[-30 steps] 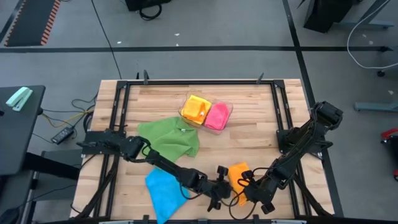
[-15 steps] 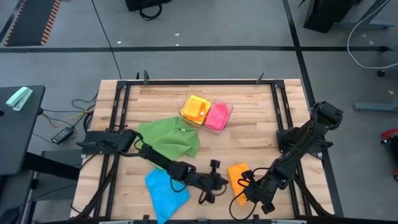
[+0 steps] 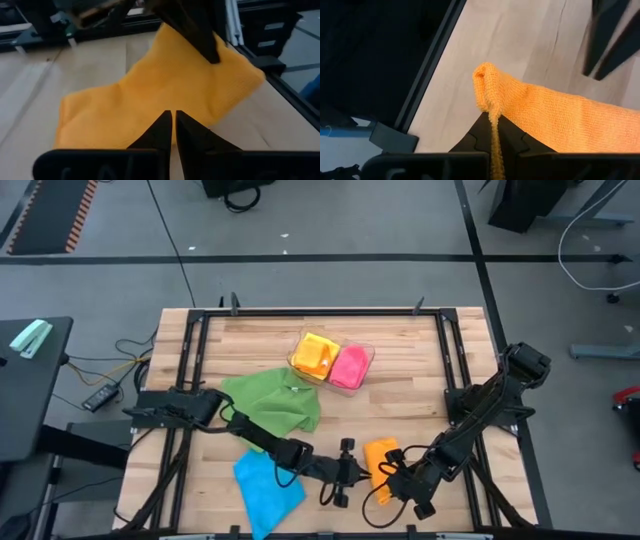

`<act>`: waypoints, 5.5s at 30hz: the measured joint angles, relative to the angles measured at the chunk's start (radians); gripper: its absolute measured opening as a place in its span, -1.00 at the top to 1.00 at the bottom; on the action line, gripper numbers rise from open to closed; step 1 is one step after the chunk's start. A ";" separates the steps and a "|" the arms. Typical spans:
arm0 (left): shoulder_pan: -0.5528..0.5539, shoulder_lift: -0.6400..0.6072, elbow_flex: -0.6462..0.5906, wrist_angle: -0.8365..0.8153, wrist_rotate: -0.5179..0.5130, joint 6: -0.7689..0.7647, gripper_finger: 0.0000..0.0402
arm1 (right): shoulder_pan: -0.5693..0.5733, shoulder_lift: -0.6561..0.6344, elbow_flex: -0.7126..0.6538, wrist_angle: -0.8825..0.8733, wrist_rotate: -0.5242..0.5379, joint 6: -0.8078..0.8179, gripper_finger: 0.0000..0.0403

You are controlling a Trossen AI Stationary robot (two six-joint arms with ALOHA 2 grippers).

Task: Fold microfiber towels
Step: Fold the orange microfiber cloth

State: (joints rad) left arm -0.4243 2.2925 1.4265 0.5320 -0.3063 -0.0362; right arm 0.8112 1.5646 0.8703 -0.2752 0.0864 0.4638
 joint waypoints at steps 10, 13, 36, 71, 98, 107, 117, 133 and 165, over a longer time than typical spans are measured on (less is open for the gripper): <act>0.006 0.099 0.053 0.099 0.016 -0.004 0.91 | 0.000 0.000 0.000 0.006 0.003 0.001 0.93; 0.007 0.116 0.107 0.070 0.015 0.004 0.90 | 0.000 0.000 0.000 0.007 0.003 0.001 0.93; 0.007 0.175 0.211 -0.163 0.015 -0.004 0.93 | -0.034 0.000 0.000 -0.087 0.114 0.019 0.93; -0.035 0.090 0.210 -0.350 -0.067 0.075 0.93 | -0.100 -0.001 -0.070 -0.107 0.193 -0.021 0.93; 0.006 0.154 0.212 -0.284 -0.100 0.022 0.89 | -0.095 -0.082 -0.042 -0.110 0.150 -0.022 0.93; 0.005 0.154 0.212 -0.288 -0.101 0.048 0.95 | -0.117 -0.100 -0.042 -0.124 0.152 -0.123 0.93; 0.004 0.154 0.212 -0.291 -0.101 0.048 0.89 | -0.221 -0.100 -0.042 -0.168 0.179 -0.278 0.93; 0.001 0.155 0.211 -0.293 -0.103 0.050 0.89 | -0.262 -0.100 -0.092 -0.092 0.186 -0.401 0.86; 0.000 0.155 0.210 -0.289 -0.100 0.022 0.86 | -0.152 -0.322 -0.093 -0.102 0.132 -0.326 0.12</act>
State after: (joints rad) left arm -0.4248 2.4479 1.6363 0.2432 -0.4065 -0.0145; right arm 0.6590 1.2429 0.7776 -0.3767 0.2180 0.1382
